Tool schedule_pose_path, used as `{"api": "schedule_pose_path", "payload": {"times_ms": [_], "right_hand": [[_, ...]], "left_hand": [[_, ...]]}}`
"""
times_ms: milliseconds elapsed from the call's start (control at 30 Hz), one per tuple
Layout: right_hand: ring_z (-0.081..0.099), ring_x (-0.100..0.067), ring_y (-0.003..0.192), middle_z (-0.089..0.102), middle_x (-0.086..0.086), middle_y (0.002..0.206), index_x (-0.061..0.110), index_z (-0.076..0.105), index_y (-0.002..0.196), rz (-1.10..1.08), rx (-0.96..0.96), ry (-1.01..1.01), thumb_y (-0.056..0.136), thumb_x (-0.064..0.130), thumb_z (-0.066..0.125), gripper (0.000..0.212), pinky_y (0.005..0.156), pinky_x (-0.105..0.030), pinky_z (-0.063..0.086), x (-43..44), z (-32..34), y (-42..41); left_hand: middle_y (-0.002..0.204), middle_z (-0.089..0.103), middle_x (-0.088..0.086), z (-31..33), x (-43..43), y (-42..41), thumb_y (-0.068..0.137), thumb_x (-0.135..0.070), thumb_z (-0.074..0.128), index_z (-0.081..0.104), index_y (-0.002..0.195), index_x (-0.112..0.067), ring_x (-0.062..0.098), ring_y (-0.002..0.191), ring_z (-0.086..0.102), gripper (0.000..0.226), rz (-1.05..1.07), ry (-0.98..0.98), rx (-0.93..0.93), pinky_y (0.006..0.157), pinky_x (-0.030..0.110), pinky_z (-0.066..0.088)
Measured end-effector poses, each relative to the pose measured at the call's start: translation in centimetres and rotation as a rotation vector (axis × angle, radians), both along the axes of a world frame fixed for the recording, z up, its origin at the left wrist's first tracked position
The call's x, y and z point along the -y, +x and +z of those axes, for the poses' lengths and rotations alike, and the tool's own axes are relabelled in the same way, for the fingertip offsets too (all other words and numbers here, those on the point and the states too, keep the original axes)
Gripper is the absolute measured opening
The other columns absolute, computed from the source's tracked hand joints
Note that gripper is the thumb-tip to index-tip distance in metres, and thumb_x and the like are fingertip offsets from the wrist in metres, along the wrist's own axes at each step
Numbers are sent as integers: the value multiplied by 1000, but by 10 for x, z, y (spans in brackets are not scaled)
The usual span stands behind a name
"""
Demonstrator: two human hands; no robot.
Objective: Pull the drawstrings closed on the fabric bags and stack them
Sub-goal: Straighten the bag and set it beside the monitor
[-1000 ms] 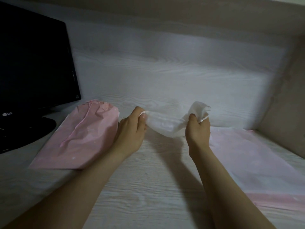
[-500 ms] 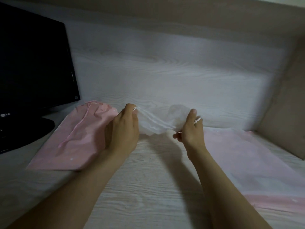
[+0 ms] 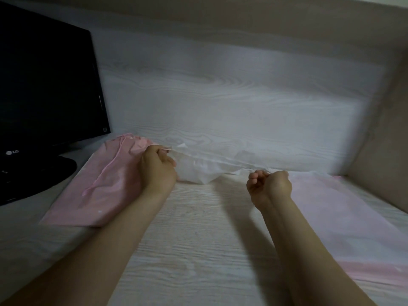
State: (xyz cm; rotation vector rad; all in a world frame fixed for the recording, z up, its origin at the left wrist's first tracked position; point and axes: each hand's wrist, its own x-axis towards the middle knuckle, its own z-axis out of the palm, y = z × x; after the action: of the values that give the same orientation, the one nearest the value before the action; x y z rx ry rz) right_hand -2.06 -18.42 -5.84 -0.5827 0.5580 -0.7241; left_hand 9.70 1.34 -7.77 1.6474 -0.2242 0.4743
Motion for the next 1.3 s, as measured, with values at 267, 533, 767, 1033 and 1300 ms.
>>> {"api": "schedule_pose_path", "payload": {"times_ms": [267, 533, 767, 1033, 1300], "right_hand": [[39, -10, 32, 44, 0, 60, 7, 62, 102, -62, 38, 162, 107, 25, 17, 48, 35, -17, 26, 6, -2, -3], [36, -9, 33, 53, -1, 68, 8, 61, 100, -109, 88, 164, 102, 15, 20, 41, 35, -16, 21, 14, 1, -7], [51, -13, 41, 61, -11, 71, 6, 53, 116, -167, 301, 179, 108, 16, 19, 37, 36, -19, 37, 14, -3, -6], [77, -25, 74, 68, -6, 85, 8, 66, 83, -328, -211, -526, 106, 33, 30, 49, 79, -41, 63, -4, 1, 3], [59, -46, 96, 63, -23, 85, 1, 57, 87, -247, -945, -1617, 98, -4, 38, 22, 71, -40, 29, 7, -18, 5]], "left_hand": [[83, 70, 13, 1, 0, -2, 103, 11, 37, 69, 110, -1, 13, 46, 61, 35, -117, -320, -40, 58, 37, 64], [94, 72, 12, -1, -1, 11, 101, 15, 42, 67, 116, -4, 13, 58, 68, 35, -173, -294, -73, 70, 35, 65], [80, 61, 13, 13, 2, 10, 106, 3, 24, 59, 99, -5, 18, 62, 60, 36, -110, -854, -279, 58, 27, 62], [95, 72, 17, 16, -2, 6, 108, 0, 31, 57, 103, -7, 23, 72, 76, 27, -329, -1076, -399, 68, 34, 63], [73, 54, 1, 16, 0, 8, 102, -5, 35, 54, 93, -18, 15, 58, 48, 25, -57, -551, -96, 54, 27, 41]]}}
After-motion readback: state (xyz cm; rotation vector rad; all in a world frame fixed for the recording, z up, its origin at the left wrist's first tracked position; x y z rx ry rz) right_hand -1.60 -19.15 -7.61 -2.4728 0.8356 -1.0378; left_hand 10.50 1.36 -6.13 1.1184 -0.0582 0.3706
